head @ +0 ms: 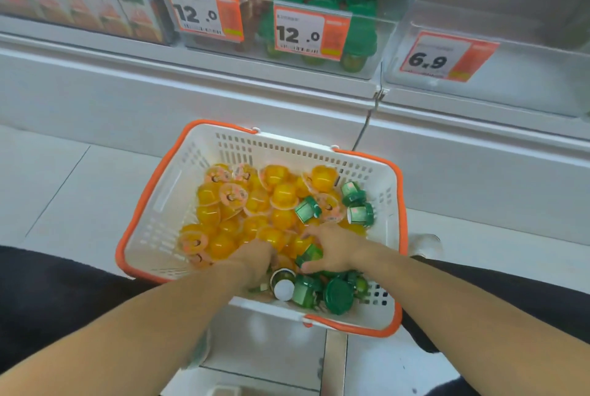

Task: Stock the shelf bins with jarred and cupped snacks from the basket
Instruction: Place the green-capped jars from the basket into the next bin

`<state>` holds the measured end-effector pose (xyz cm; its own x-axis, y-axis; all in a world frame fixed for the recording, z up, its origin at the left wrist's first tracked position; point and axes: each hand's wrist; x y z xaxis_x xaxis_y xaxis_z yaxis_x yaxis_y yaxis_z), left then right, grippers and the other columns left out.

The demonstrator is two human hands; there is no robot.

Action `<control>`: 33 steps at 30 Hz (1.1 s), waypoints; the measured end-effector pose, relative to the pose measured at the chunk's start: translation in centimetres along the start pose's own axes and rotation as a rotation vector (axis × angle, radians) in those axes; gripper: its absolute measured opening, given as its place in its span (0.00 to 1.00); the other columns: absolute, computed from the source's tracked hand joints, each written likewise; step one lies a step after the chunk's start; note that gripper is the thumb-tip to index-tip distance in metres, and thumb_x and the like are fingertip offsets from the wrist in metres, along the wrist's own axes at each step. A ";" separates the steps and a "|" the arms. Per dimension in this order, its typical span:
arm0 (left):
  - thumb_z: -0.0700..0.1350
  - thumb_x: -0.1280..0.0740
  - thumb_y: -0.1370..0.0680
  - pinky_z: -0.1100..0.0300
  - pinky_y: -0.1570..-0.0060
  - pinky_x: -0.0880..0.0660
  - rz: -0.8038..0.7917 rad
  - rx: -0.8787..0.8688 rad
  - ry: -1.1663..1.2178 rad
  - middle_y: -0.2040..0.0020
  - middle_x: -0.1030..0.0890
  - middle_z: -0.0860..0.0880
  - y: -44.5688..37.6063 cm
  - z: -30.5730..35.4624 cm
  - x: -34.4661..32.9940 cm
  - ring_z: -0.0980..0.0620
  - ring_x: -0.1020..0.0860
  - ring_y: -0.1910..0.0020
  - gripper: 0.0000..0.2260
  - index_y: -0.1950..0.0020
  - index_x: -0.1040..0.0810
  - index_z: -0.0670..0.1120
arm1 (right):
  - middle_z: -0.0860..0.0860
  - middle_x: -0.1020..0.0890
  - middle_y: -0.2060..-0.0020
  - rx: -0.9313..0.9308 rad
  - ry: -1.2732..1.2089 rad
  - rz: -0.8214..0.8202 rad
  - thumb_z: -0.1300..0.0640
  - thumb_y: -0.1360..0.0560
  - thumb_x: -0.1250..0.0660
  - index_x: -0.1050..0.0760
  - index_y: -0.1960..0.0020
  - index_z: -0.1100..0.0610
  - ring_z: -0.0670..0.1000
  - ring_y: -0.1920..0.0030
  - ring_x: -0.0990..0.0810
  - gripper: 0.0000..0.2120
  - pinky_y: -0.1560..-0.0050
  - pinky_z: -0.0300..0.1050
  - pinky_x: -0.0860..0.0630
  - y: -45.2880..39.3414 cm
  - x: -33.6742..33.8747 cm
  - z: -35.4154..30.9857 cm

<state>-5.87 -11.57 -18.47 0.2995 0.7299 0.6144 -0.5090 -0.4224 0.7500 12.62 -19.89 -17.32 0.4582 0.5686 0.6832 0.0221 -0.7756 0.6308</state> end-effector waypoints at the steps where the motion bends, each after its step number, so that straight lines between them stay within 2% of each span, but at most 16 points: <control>1: 0.41 0.30 0.22 0.57 0.41 0.24 0.014 -0.012 0.060 0.38 0.20 0.47 0.0 -0.5 0.1 0.47 0.22 0.40 0.14 0.37 0.19 0.48 | 0.52 0.24 0.35 0.006 0.036 -0.007 0.36 0.29 0.28 0.31 0.29 0.49 0.55 0.36 0.25 0.34 0.41 0.50 0.26 -0.2 -0.2 -0.3; 3: 0.40 0.29 0.23 0.59 0.47 0.22 -0.010 -0.035 0.247 0.38 0.19 0.48 -0.1 -1.7 0.6 0.49 0.22 0.42 0.14 0.38 0.18 0.47 | 0.51 0.23 0.39 0.010 0.064 -0.014 0.38 0.28 0.28 0.27 0.32 0.50 0.54 0.40 0.24 0.29 0.47 0.47 0.27 -0.6 -0.1 -1.0; 5: 0.38 0.30 0.22 0.57 0.55 0.19 -0.084 0.012 0.647 0.39 0.20 0.48 0.5 -2.9 1.7 0.48 0.23 0.41 0.13 0.38 0.19 0.45 | 0.50 0.22 0.45 -0.006 0.001 -0.016 0.40 0.30 0.27 0.24 0.36 0.51 0.53 0.44 0.23 0.26 0.49 0.47 0.25 -0.8 0.4 -1.7; 8: 0.37 0.36 0.19 0.47 0.51 0.18 -0.248 0.063 1.166 0.37 0.21 0.45 2.0 -3.8 3.8 0.44 0.23 0.38 0.12 0.37 0.21 0.45 | 0.44 0.23 0.58 -0.079 -0.166 0.032 0.42 0.32 0.26 0.20 0.45 0.50 0.51 0.52 0.22 0.20 0.55 0.45 0.25 -1.4 2.1 -2.6; 10: 0.39 0.38 0.18 0.44 0.50 0.19 -0.285 0.045 1.392 0.38 0.20 0.42 2.7 -3.9 4.9 0.42 0.21 0.41 0.12 0.38 0.19 0.45 | 0.45 0.20 0.57 -0.123 -0.397 0.106 0.42 0.35 0.26 0.19 0.51 0.49 0.50 0.53 0.20 0.16 0.53 0.50 0.19 -1.5 4.2 -3.3; 12: 0.43 0.40 0.18 0.48 0.55 0.21 -0.256 0.020 1.521 0.48 0.18 0.42 3.7 -3.2 6.4 0.43 0.19 0.52 0.12 0.43 0.17 0.43 | 0.49 0.17 0.55 -0.133 -0.555 0.209 0.44 0.35 0.26 0.20 0.54 0.51 0.51 0.56 0.17 0.14 0.54 0.51 0.17 -1.0 7.1 -4.3; 14: 0.49 0.40 0.18 0.53 0.62 0.26 -0.231 0.006 1.530 0.58 0.20 0.42 5.2 -2.1 8.9 0.44 0.22 0.63 0.15 0.45 0.18 0.43 | 0.54 0.16 0.55 -0.129 -0.644 0.291 0.50 0.31 0.26 0.20 0.53 0.59 0.51 0.60 0.18 0.13 0.60 0.48 0.18 0.1 10.6 -5.4; 17: 0.61 0.41 0.20 0.56 0.65 0.27 -0.204 -0.070 1.357 0.64 0.20 0.43 8.0 -0.6 14.4 0.45 0.24 0.65 0.25 0.39 0.19 0.41 | 0.58 0.18 0.57 -0.071 -0.823 0.342 0.53 0.25 0.31 0.21 0.47 0.63 0.53 0.63 0.20 0.13 0.64 0.45 0.22 2.4 16.4 -6.7; 19: 0.68 0.39 0.24 0.57 0.66 0.27 -0.203 -0.170 1.243 0.63 0.22 0.43 9.9 0.5 18.3 0.46 0.24 0.66 0.32 0.37 0.19 0.42 | 0.61 0.19 0.54 -0.008 -1.039 0.325 0.53 0.22 0.36 0.23 0.41 0.63 0.55 0.61 0.20 0.15 0.61 0.46 0.22 4.1 19.8 -7.5; 21: 0.70 0.36 0.27 0.57 0.68 0.29 -0.177 -0.268 1.217 0.61 0.25 0.43 11.5 1.6 21.5 0.45 0.25 0.67 0.35 0.39 0.19 0.40 | 0.62 0.21 0.50 0.103 -1.257 0.329 0.55 0.21 0.39 0.25 0.36 0.64 0.57 0.55 0.21 0.18 0.54 0.51 0.19 5.6 22.2 -8.5; 23: 0.70 0.37 0.27 0.57 0.69 0.31 -0.130 -0.348 1.222 0.62 0.26 0.43 12.8 2.8 23.8 0.45 0.26 0.67 0.34 0.42 0.20 0.40 | 0.63 0.22 0.46 0.254 -1.445 0.336 0.58 0.21 0.39 0.26 0.34 0.66 0.59 0.49 0.21 0.18 0.45 0.56 0.19 7.0 23.7 -9.5; 25: 0.68 0.39 0.24 0.57 0.71 0.32 -0.067 -0.415 1.226 0.63 0.25 0.44 13.7 3.5 25.4 0.46 0.26 0.69 0.30 0.44 0.21 0.41 | 0.65 0.22 0.41 0.380 -1.523 0.315 0.59 0.22 0.37 0.25 0.34 0.66 0.62 0.45 0.21 0.19 0.41 0.58 0.21 7.8 24.5 -10.0; 27: 0.66 0.39 0.22 0.57 0.71 0.33 0.013 -0.468 1.237 0.61 0.23 0.44 13.9 3.8 26.2 0.47 0.26 0.70 0.28 0.40 0.20 0.44 | 0.62 0.19 0.40 0.427 -1.408 0.324 0.58 0.23 0.35 0.23 0.35 0.62 0.61 0.43 0.20 0.18 0.39 0.55 0.22 8.2 25.2 -10.3; 30: 0.64 0.39 0.22 0.57 0.71 0.35 0.065 -0.490 1.297 0.58 0.21 0.46 13.3 3.5 26.3 0.49 0.26 0.70 0.25 0.37 0.19 0.47 | 0.54 0.15 0.47 0.324 -1.018 0.438 0.51 0.23 0.33 0.20 0.39 0.54 0.56 0.47 0.18 0.14 0.46 0.51 0.25 8.5 26.0 -10.3; 33: 0.63 0.39 0.22 0.57 0.71 0.34 0.084 -0.459 1.263 0.62 0.21 0.48 12.6 3.2 26.2 0.49 0.27 0.71 0.26 0.36 0.20 0.45 | 0.53 0.17 0.45 0.256 -0.791 0.511 0.44 0.28 0.27 0.23 0.38 0.49 0.55 0.44 0.18 0.21 0.44 0.54 0.22 8.5 26.7 -9.4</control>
<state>-1.84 0.54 7.86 -0.5617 0.8083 -0.1766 -0.7857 -0.4543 0.4198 16.65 -8.74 9.71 0.9283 -0.1286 0.3488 -0.1956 -0.9669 0.1641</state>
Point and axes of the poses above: each hand's wrist, its own y-axis away from the middle knuckle, its own x-axis out of the back of the hand, z = x × y
